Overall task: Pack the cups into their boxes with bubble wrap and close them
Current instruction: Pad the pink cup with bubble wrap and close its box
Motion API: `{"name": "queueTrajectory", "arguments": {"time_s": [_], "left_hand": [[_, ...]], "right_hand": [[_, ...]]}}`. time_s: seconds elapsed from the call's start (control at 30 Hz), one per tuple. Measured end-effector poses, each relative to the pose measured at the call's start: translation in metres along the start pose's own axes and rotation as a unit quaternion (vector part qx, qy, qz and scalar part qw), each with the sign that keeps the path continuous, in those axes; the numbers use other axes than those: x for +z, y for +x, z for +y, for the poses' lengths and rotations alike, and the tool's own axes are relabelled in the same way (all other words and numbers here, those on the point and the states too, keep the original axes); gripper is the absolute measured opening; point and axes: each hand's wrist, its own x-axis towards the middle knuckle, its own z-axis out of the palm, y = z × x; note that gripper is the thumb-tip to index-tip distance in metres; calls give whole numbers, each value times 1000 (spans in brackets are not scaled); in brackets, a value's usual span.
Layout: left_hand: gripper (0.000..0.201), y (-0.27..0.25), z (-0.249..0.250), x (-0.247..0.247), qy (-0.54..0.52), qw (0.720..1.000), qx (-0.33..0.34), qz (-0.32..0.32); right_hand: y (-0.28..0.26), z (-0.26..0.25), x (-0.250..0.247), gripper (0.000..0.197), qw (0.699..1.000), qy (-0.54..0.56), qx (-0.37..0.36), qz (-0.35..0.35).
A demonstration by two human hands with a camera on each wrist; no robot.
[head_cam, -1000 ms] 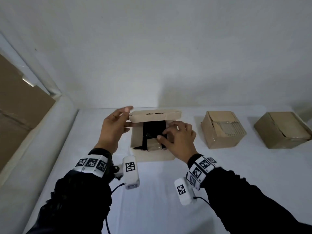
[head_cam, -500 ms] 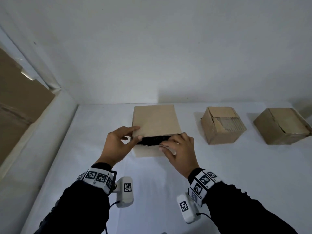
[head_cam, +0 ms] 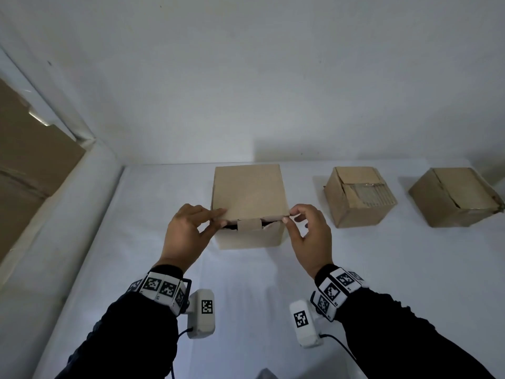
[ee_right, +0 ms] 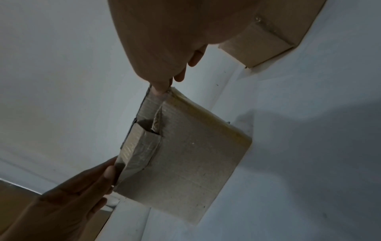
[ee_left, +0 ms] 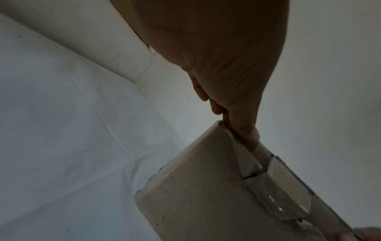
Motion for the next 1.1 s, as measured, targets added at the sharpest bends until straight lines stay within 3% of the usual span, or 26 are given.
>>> {"name": "queueTrajectory", "arguments": {"time_s": [0.2,0.4,0.6,1.1], "left_hand": [[26,-6,-3,5,22,1000,17,14],[25,-8,-3,3,79,995,68,5],[23,-16,-3,7,104,993,59,11],[25,-16,9,22,92,992,81,13]], "right_hand": [[6,3,-6,12,993,-64,-100,0],[6,4,-13,14,962,-188,-195,-13],[5,-18,8,20,932,-218,-279,-78],[-10,-10,28,7,966,-177,-190,-9]]}}
